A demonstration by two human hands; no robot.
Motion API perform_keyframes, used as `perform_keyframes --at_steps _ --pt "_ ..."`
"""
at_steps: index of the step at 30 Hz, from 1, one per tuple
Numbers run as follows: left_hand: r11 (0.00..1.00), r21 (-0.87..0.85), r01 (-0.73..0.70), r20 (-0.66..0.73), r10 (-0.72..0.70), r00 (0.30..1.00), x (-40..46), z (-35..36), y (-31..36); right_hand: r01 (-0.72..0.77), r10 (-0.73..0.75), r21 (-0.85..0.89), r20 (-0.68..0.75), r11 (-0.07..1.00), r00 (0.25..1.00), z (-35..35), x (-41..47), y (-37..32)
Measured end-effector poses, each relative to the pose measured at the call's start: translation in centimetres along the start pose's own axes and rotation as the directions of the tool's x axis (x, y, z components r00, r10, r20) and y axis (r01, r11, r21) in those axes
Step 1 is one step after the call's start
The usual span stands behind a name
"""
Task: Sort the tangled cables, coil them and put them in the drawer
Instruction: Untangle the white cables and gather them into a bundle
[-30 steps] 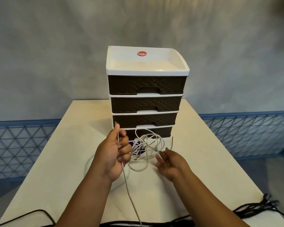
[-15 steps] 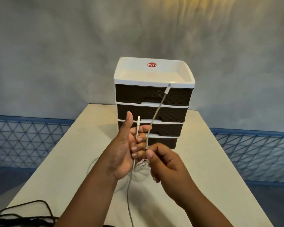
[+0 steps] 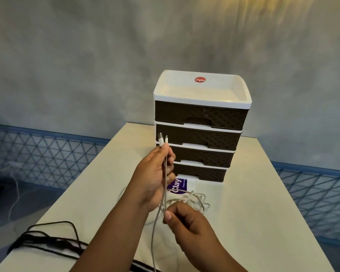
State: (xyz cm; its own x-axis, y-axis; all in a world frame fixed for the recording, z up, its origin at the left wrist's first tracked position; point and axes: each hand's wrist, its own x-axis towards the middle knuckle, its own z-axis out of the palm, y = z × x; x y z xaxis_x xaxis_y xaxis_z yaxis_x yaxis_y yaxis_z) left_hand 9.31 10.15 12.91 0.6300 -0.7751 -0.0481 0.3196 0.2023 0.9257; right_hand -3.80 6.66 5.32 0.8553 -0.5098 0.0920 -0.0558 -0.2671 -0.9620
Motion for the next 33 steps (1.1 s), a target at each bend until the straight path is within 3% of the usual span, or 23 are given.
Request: perform_keyframes --at_steps 3,6,10,13,15,18,21,23,26,28,30,33 --pt "0.995 -0.103 0.005 0.011 -0.004 1.0 -0.1 -0.5 0.5 -0.018 0.017 0.007 0.069 1.0 0.997 -0.1 -0.2 0.8" --pt "0.962 -0.273 -0.005 0.028 0.013 1.0 0.0 -2.0 2.3 0.05 -0.006 -0.281 0.153 0.958 0.988 -1.4 -0.3 2.9" --pt "0.947 -0.318 -0.051 -0.08 0.027 0.996 0.7 -4.1 3.9 0.142 -0.204 -0.658 -0.018 0.739 0.979 -4.3 0.4 6.9" --pt "0.971 -0.238 -0.017 -0.138 -0.016 0.99 1.3 -4.9 3.2 0.023 -0.225 -0.751 -0.167 0.66 0.96 -6.3 2.0 6.6" --pt "0.995 -0.089 0.038 -0.14 -0.05 0.989 1.6 -4.9 1.9 -0.048 -0.151 -0.639 -0.253 0.768 0.956 -7.3 2.9 4.0" --pt "0.977 0.184 0.108 -0.048 -0.101 0.994 1.9 -4.1 -0.4 0.013 -0.161 -0.418 -0.321 0.908 0.933 -7.8 4.3 -1.9" --pt "0.926 0.366 0.091 0.113 -0.141 0.984 1.8 -2.2 -1.8 0.142 -0.244 -0.336 -0.283 0.931 0.927 -7.3 5.6 -7.0" --pt "0.889 0.455 0.05 0.119 -0.117 0.986 1.9 -0.8 -2.0 0.211 -0.305 -0.341 -0.251 0.916 0.918 -6.8 6.3 -9.0" --pt "0.899 0.438 0.009 0.045 -0.032 0.998 2.7 0.0 -1.1 0.302 -0.375 -0.271 -0.281 0.914 0.883 -6.3 7.1 -9.4" --pt "0.956 0.292 0.012 0.064 -0.032 0.997 3.3 -0.1 -0.1 0.308 -0.286 0.02 -0.317 0.951 0.904 -5.9 7.4 -8.1" --pt "0.957 0.29 0.03 0.079 -0.055 0.995 3.7 -0.3 0.4 0.276 -0.201 0.206 -0.322 0.939 0.925 -5.4 7.6 -6.3" --pt "0.909 0.413 0.049 0.075 -0.088 0.993 3.8 -0.9 0.1 0.205 -0.149 0.139 -0.332 0.969 0.932 -4.6 8.0 -4.0"
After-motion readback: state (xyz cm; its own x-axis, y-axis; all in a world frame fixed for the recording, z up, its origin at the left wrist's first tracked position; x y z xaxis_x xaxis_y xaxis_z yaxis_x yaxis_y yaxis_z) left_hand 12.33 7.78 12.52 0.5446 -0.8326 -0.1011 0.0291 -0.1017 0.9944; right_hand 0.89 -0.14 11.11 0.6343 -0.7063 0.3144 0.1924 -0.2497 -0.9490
